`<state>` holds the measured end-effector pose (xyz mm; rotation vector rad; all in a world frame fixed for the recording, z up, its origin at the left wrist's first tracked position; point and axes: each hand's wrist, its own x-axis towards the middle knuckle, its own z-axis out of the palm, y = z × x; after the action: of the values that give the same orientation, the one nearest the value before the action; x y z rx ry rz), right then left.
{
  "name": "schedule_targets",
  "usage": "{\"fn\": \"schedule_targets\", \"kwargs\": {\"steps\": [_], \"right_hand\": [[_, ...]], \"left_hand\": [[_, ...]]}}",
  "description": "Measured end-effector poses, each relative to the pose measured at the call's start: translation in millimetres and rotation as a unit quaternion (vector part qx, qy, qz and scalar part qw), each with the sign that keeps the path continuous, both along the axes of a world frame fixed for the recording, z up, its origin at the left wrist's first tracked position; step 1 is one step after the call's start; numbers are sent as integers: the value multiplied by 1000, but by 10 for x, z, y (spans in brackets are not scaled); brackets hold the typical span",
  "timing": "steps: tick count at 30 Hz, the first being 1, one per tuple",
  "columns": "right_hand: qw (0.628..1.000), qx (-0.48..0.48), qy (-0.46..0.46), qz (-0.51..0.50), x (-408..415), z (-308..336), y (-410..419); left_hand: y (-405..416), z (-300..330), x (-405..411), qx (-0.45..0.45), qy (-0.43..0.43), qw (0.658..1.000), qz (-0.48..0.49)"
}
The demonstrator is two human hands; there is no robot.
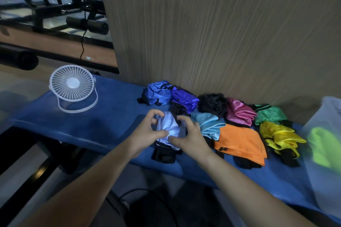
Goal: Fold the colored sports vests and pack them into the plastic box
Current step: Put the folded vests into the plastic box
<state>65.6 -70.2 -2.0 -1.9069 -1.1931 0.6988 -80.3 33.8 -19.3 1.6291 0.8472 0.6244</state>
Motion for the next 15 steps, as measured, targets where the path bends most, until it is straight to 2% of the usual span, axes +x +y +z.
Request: {"fn": "schedule_targets", "kwargs": {"steps": [9,15], "right_hand": [[995,92,26,0,38,252,-255],[990,143,-14,-8,233,724,-635]], "left_hand": [[-256,344,-54,-16,-76,997,-24],[-570,861,151,10,-106,993,-56]]}}
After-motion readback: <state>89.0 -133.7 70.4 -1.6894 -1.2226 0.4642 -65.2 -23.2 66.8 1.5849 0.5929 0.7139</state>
